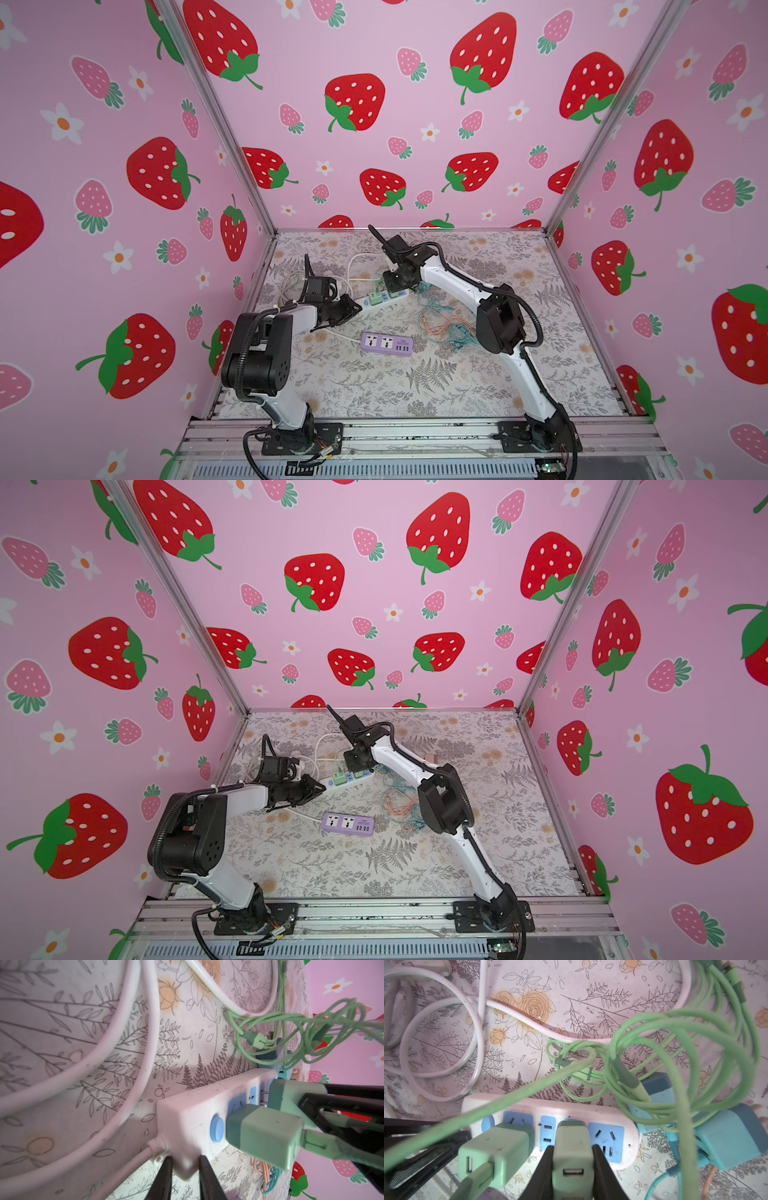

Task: Insert plugs into power strip
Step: Insert the plug into the socket.

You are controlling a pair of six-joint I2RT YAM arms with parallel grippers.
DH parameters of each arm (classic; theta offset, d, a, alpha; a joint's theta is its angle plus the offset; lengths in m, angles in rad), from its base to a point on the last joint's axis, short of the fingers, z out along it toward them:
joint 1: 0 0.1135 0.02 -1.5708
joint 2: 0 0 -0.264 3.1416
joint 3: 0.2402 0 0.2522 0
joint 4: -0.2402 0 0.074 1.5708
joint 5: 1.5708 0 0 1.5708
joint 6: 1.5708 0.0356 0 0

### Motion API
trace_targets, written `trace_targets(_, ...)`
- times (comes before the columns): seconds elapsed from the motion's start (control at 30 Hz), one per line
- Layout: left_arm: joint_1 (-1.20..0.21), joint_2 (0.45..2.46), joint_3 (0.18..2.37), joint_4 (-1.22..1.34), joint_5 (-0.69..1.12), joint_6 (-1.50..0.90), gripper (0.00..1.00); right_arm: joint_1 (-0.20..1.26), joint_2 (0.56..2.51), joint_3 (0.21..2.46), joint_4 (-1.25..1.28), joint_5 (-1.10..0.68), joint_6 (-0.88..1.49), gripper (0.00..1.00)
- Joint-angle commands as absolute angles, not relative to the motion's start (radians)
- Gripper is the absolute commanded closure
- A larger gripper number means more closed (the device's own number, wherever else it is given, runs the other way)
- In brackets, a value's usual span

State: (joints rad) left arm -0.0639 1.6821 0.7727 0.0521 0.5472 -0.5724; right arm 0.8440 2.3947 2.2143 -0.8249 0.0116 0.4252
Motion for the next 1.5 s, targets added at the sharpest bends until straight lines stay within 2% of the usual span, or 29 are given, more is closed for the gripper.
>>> trace_targets(0.0,-0.077,1.713,0.776,0.048,0.572,-0.563,0.76,0.851,2.466,2.236,-0.925,0.078,0.423,0.92)
trace_targets(0.4,-0.077,1.720,0.777,0.054,0.580,-0.560,0.76,0.864,2.527,2.275,-0.962,0.139,0.446,0.92)
trace_targets(0.53,-0.076,1.720,0.778,0.055,0.584,-0.560,0.76,0.869,2.539,2.276,-0.958,0.151,0.453,0.89)
trace_targets(1.17,-0.077,1.713,0.785,0.041,0.587,-0.560,0.76,0.882,2.537,2.247,-0.896,0.135,0.475,0.84)
trace_targets(1.37,-0.076,1.706,0.791,0.028,0.586,-0.561,0.76,0.883,2.474,2.198,-0.845,0.116,0.469,0.81)
trace_targets(1.47,-0.077,1.702,0.795,0.024,0.586,-0.561,0.76,0.883,2.440,2.181,-0.820,0.096,0.466,0.75)
